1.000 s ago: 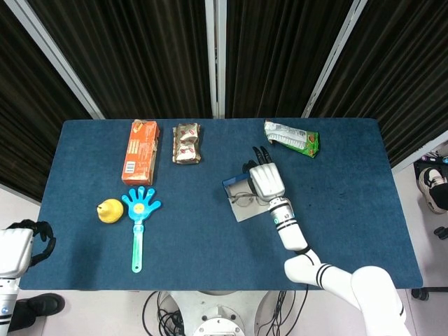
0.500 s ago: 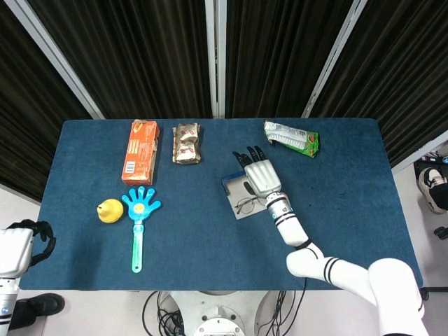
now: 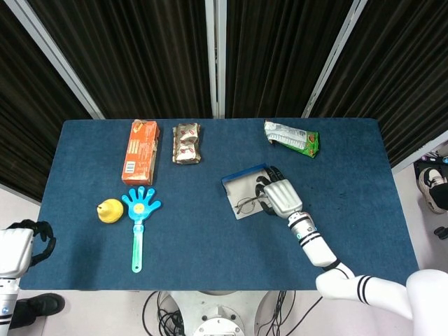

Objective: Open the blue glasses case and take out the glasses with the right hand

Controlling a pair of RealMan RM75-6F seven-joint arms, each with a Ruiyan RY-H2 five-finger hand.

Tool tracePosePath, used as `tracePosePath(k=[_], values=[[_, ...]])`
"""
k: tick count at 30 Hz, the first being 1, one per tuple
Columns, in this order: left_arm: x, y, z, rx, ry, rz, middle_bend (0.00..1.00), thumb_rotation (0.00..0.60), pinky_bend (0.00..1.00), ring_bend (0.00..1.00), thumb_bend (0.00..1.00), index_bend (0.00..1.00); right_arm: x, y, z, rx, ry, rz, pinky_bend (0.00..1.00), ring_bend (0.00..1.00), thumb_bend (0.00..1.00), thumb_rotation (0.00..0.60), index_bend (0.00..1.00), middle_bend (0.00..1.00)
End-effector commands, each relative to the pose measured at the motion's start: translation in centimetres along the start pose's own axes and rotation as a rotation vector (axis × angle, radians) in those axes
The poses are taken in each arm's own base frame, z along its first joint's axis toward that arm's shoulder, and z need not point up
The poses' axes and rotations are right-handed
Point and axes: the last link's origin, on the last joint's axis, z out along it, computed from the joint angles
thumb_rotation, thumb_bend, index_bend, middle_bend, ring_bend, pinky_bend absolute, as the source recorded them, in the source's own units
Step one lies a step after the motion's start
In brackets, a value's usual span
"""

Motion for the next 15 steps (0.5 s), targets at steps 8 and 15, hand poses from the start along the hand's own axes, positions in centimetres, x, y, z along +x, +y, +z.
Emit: tracePosePath(k=[8,15], values=[[0.0,0.0,0.0,0.001,0.0,-0.002,0.61,0.6,0.51,0.45,0.38,0.61,-1.0,-0.9,1.6,0.017,-0.016,-0.035,0.0,0.0,0.34,0.6,0.44,0.25],[0.0,0.0,0.0,0.0,-0.001,-0.006,0.61,0.6,0.51,0.45,0.38,0.61,-1.3,-1.7,2.3,0.029,-0.022,-0.043,0.0,0.0,0.35,0.6,0.42,0.25]])
